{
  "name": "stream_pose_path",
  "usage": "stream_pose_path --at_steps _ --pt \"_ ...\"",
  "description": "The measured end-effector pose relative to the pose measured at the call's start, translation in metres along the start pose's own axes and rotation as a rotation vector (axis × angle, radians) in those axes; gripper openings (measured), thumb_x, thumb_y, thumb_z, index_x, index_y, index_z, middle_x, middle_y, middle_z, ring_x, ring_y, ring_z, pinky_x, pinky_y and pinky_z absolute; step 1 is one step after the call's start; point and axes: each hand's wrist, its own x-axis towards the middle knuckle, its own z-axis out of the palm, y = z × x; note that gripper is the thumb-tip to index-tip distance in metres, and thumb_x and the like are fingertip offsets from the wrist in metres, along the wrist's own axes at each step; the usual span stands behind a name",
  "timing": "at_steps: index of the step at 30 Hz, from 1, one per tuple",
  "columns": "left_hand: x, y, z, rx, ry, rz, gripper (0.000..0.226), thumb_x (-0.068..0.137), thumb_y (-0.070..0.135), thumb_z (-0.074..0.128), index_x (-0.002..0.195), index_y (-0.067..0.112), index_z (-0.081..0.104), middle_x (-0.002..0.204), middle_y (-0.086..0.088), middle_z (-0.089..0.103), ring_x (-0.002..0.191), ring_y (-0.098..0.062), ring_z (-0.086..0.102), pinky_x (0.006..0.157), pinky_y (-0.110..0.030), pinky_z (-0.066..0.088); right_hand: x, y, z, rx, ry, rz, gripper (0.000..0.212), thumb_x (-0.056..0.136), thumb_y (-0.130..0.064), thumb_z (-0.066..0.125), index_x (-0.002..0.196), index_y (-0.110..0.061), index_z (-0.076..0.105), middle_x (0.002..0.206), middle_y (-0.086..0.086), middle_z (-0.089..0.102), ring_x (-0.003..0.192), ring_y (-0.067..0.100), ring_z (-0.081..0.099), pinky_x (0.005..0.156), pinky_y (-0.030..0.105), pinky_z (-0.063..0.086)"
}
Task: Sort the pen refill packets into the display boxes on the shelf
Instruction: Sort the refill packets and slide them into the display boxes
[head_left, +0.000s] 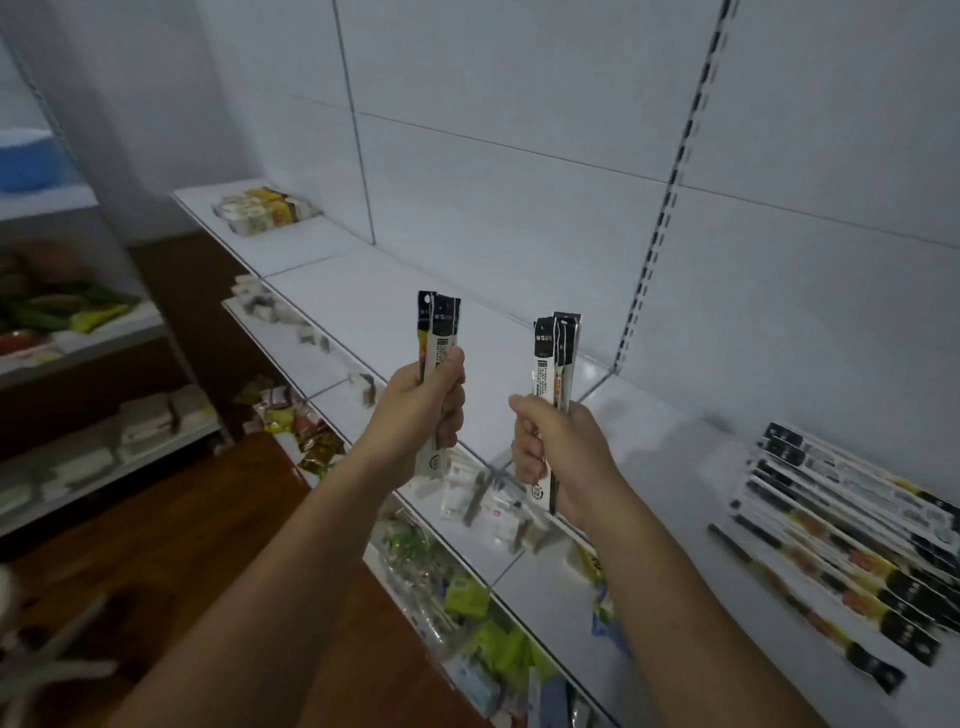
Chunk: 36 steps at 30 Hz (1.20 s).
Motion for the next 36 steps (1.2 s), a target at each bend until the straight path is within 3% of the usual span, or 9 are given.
stream_pose_path --at_steps 11,17,25,36 --pt "0.045 0.013 -0.195 -0.090 0.007 0.020 0.032 0.107 0.039 0.055 0.090 0.014 0.046 0.065 -0.003 0.037 0.051 -0.019 0.033 0.050 -0.031 0.028 0.097 0.013 0.176 -0.045 -0.043 0.018 0.042 0.099 -0.023 0.064 0.064 -0.017 0.042 0.054 0.004 0.031 0.046 0.018 0.029 0.049 0.029 0.028" --pt "0.063 0.029 -0.287 -0.112 0.099 0.025 0.032 0.107 0.036 0.056 0.083 0.016 0.048 0.065 -0.005 0.037 0.051 -0.018 0.032 0.052 -0.033 0.024 0.144 0.019 0.270 -0.051 -0.099 0.028 0.044 0.101 -0.029 0.065 0.063 -0.016 0.045 0.052 0.004 0.033 0.044 0.018 0.031 0.047 0.029 0.028" --pt "0.108 0.036 -0.368 -0.019 0.187 0.036 0.035 0.108 0.035 0.055 0.079 0.018 0.045 0.065 -0.007 0.034 0.049 -0.019 0.033 0.051 -0.031 0.028 0.223 0.035 0.351 -0.099 -0.226 0.047 0.044 0.100 -0.033 0.066 0.063 -0.019 0.046 0.053 0.003 0.035 0.044 0.020 0.033 0.048 0.029 0.033" --pt "0.237 0.055 -0.451 0.065 0.357 0.006 0.031 0.107 0.031 0.057 0.080 0.018 0.049 0.063 -0.003 0.040 0.049 -0.019 0.037 0.049 -0.030 0.033 0.390 0.032 0.429 -0.081 -0.361 0.065 0.040 0.098 -0.032 0.066 0.067 -0.018 0.046 0.056 0.005 0.034 0.046 0.020 0.032 0.049 0.030 0.031"
